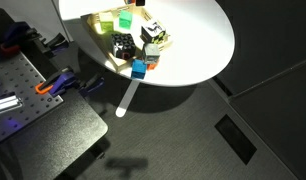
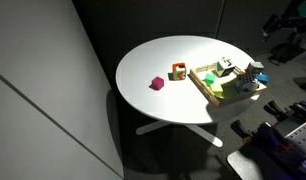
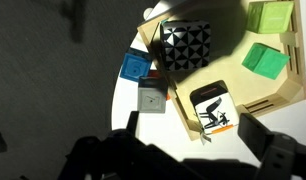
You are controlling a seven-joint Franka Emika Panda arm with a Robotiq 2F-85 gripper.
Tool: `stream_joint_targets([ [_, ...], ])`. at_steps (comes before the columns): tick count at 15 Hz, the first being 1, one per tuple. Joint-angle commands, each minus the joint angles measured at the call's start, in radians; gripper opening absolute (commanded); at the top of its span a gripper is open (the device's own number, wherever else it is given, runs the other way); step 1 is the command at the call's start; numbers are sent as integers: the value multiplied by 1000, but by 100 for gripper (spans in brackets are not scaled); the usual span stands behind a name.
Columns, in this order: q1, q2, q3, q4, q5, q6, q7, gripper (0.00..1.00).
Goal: Put the grey block in the crate
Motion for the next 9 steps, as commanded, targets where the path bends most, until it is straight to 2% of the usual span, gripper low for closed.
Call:
stream_joint_targets([
  [1, 7, -1, -7, 2, -3, -3, 2, 100],
  [4, 7, -1, -7, 2, -3, -3, 1, 100],
  [9, -6, 127, -16, 77, -10, -15, 50, 100],
])
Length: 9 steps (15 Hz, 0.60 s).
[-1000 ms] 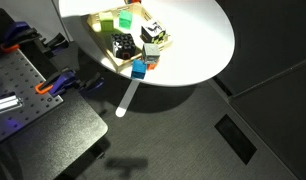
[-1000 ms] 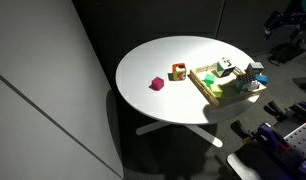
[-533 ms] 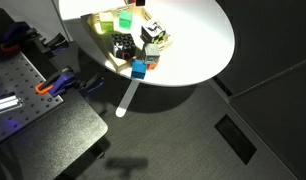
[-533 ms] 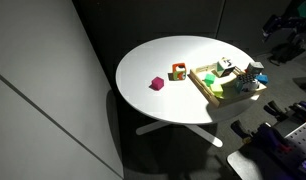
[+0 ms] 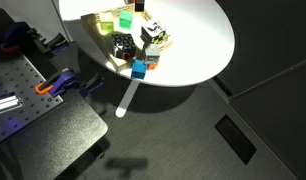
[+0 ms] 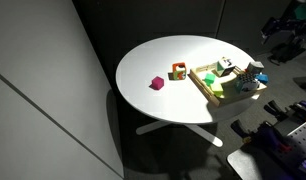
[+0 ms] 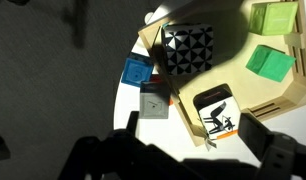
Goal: Put the grey block in the crate
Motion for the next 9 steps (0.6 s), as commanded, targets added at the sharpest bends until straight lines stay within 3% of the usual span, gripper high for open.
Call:
stream_joint_targets([
  [1, -5, 120, -18, 84, -11, -21, 38, 100],
  [9, 21, 368, -76, 229, 34, -28, -3, 100],
])
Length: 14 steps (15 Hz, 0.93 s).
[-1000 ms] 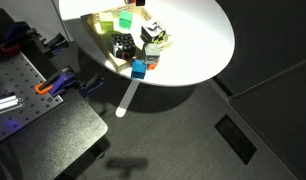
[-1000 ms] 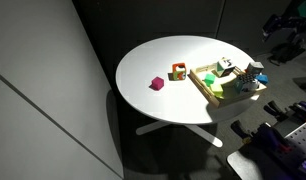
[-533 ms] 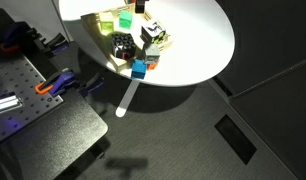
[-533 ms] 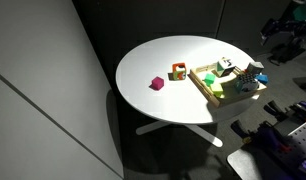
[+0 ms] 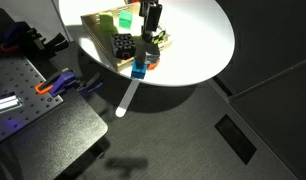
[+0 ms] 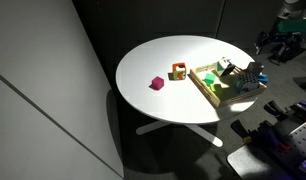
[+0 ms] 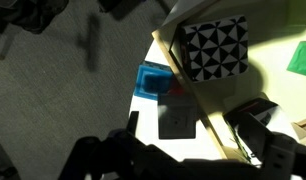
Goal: Put the grey block in the crate
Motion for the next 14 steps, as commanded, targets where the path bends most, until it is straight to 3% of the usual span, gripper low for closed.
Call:
stream_joint_targets([
  [1, 20, 113, -31, 91, 24, -8, -19, 100],
  [14, 48, 353, -70, 206, 21, 121, -52, 100],
])
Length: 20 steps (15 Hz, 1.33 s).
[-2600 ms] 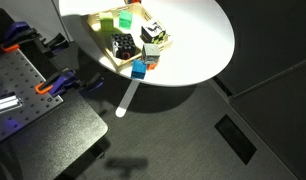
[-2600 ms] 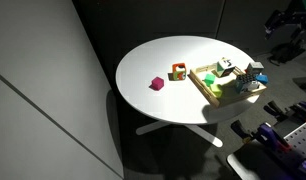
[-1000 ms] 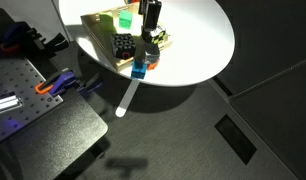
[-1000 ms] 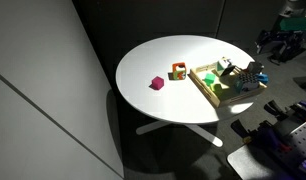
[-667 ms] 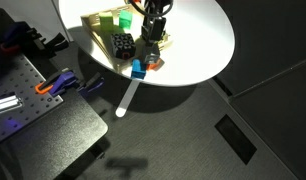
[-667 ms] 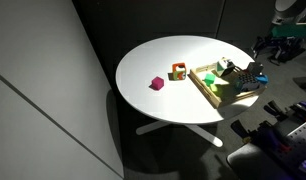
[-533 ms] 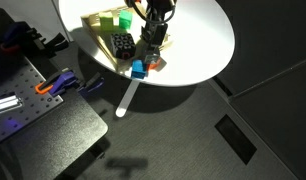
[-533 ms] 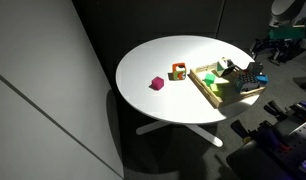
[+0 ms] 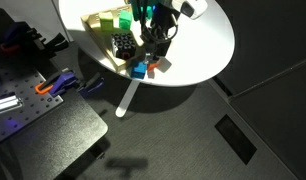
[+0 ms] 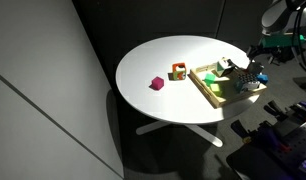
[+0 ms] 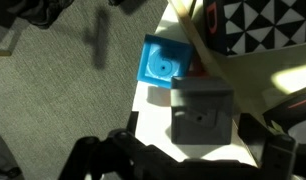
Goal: Put the grey block in the crate
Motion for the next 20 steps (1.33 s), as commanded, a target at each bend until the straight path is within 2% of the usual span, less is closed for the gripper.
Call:
stream_joint_targets([
  [1, 21, 42, -18, 24, 17, 38, -39, 100],
  [4, 33, 65, -25, 19, 10, 67, -40, 100],
  [5, 36, 69, -28, 18, 10, 75, -39, 75],
  [6, 39, 71, -30, 18, 11, 74, -39, 73],
  [7, 45, 69, -34, 16, 11, 66, -35, 66],
  [9, 64, 55, -48, 7, 1, 59, -19, 47],
  [11, 81, 25, -57, -10, -3, 49, -15, 32],
  [14, 111, -24, -61, -31, -8, 45, -4, 27],
  [20, 204, -64, -48, -25, -26, 53, 76, 25],
])
